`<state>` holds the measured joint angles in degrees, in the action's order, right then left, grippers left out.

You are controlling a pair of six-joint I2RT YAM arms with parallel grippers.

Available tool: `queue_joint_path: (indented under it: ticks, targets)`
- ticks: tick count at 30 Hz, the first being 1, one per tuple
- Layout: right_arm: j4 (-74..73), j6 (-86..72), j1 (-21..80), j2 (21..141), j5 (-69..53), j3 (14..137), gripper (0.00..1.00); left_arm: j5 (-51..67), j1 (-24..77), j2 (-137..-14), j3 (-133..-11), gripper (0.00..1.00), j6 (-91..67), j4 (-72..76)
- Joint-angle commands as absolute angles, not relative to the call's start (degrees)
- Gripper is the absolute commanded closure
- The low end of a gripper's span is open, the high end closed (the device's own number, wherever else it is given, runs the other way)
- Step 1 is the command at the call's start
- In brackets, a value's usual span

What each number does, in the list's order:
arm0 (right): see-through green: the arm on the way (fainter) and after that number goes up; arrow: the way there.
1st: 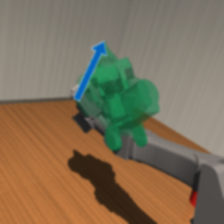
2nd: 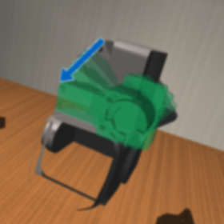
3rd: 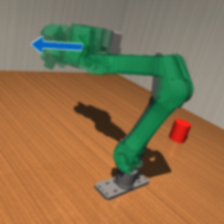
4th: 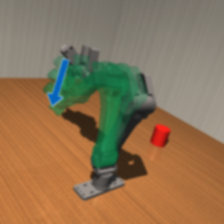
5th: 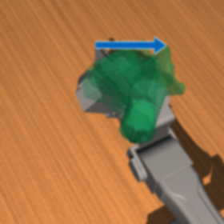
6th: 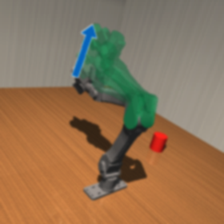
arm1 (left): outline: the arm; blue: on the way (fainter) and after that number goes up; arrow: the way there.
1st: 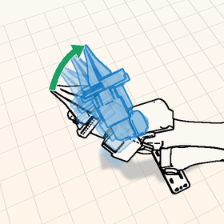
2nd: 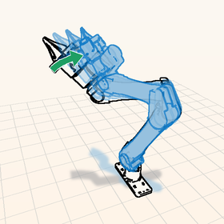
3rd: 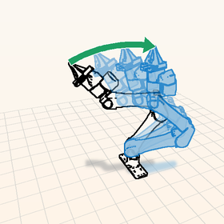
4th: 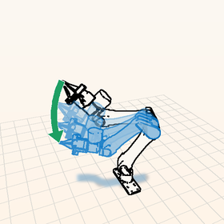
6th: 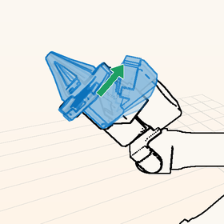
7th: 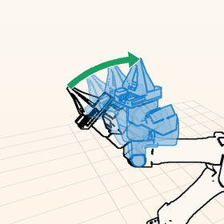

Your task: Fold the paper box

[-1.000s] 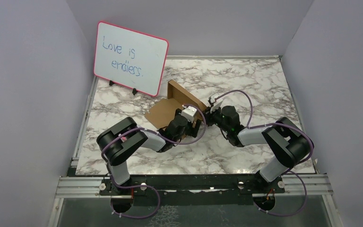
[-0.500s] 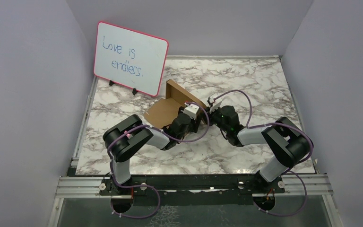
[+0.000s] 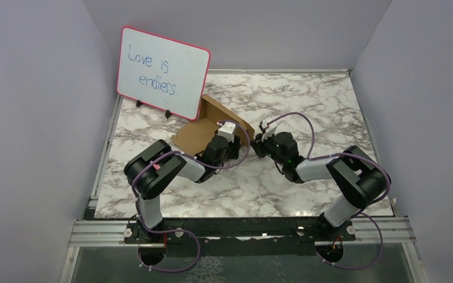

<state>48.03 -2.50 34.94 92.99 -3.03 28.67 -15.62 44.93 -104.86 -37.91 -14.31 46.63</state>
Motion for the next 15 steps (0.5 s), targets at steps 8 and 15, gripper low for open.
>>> queue_joint_path:
  ticks: [8,15]
  targets:
    - [51.1,-3.7,35.4,94.9,-8.0,30.4,0.99,-9.1,41.7,-100.6,-36.1,0.46,-19.7,47.1]
    - [45.5,-2.9,35.4,90.4,-9.7,29.2,0.99,-9.3,40.3,-98.4,-35.3,0.44,-20.7,46.2]
